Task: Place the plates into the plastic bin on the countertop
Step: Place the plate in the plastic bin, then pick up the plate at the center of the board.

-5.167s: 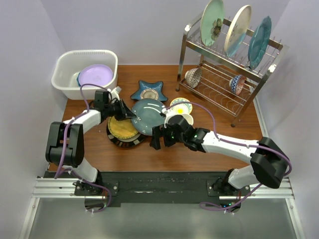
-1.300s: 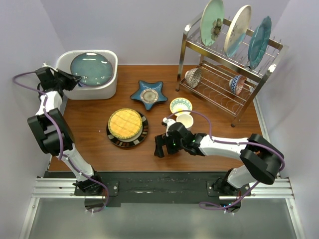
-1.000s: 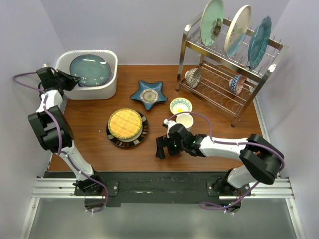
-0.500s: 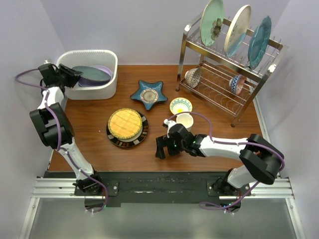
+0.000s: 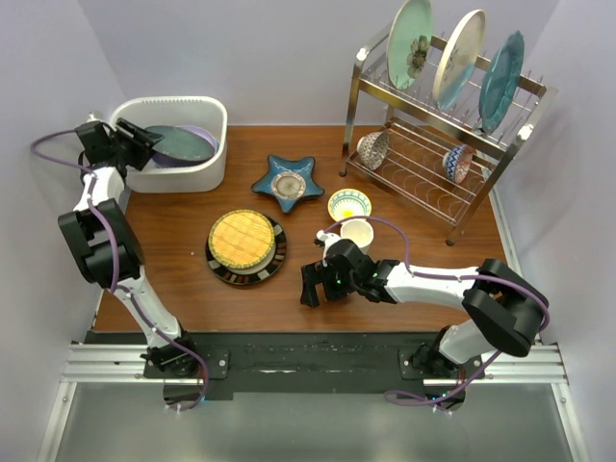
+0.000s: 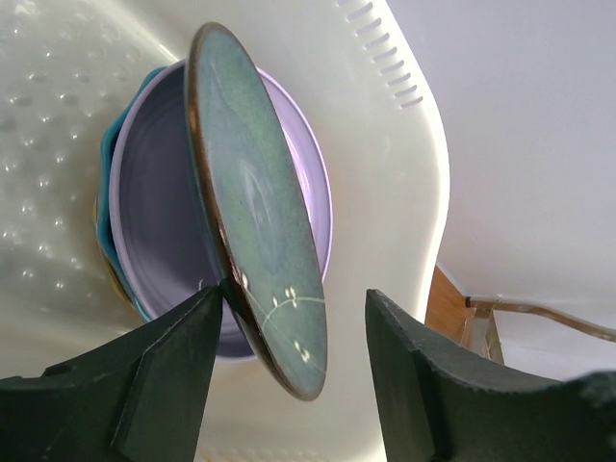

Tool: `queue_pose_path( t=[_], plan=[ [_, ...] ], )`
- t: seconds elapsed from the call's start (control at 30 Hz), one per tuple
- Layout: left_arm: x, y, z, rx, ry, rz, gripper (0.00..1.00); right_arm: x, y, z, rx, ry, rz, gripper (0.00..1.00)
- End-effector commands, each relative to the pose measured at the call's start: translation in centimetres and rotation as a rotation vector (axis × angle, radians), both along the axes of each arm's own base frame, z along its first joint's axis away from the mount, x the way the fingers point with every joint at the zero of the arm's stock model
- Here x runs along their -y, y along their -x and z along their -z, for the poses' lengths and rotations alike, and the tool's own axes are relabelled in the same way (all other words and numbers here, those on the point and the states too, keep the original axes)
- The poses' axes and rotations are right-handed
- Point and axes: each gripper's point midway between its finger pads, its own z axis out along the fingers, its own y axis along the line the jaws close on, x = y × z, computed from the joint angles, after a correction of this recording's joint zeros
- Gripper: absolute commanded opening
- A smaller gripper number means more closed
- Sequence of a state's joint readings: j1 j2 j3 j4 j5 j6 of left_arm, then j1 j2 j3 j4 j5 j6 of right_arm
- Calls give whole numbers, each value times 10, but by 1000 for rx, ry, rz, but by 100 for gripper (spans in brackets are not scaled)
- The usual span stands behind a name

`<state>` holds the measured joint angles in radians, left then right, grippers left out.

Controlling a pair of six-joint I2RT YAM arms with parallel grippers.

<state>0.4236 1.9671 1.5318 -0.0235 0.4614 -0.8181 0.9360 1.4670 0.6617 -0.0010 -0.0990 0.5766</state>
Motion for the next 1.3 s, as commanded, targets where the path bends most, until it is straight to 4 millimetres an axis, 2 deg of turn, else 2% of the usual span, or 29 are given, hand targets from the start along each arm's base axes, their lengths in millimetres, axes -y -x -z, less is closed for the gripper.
queue_pose_path(
  t=[0.0, 0.43, 0.53, 0.63, 0.8, 0.93, 1.13, 1.27],
  plan=[
    [8, 12, -55, 137, -85, 19, 66, -5, 2, -7, 3, -37, -5, 99],
    [23, 48, -86, 193, -113, 9, 68, -4, 3, -8, 6, -46, -2, 99],
    [32, 55, -97, 220, -119, 41, 68, -3, 4, -8, 5, -46, -3, 99],
    [43, 63, -100, 227, -125, 76, 72, -3, 4, -7, 6, -46, -2, 99],
    [66, 79, -112, 255, -151, 135, 80, -4, 4, -7, 4, -51, -4, 99],
    [90, 88, -117, 270, -165, 203, 83, -4, 4, -9, 6, -55, -3, 99],
    [141, 93, -110, 255, -188, 326, 84, -5, 3, -10, 7, -60, -1, 99],
    [166, 98, -90, 226, -154, 370, 84, -3, 4, -9, 8, -55, 0, 99]
  ],
)
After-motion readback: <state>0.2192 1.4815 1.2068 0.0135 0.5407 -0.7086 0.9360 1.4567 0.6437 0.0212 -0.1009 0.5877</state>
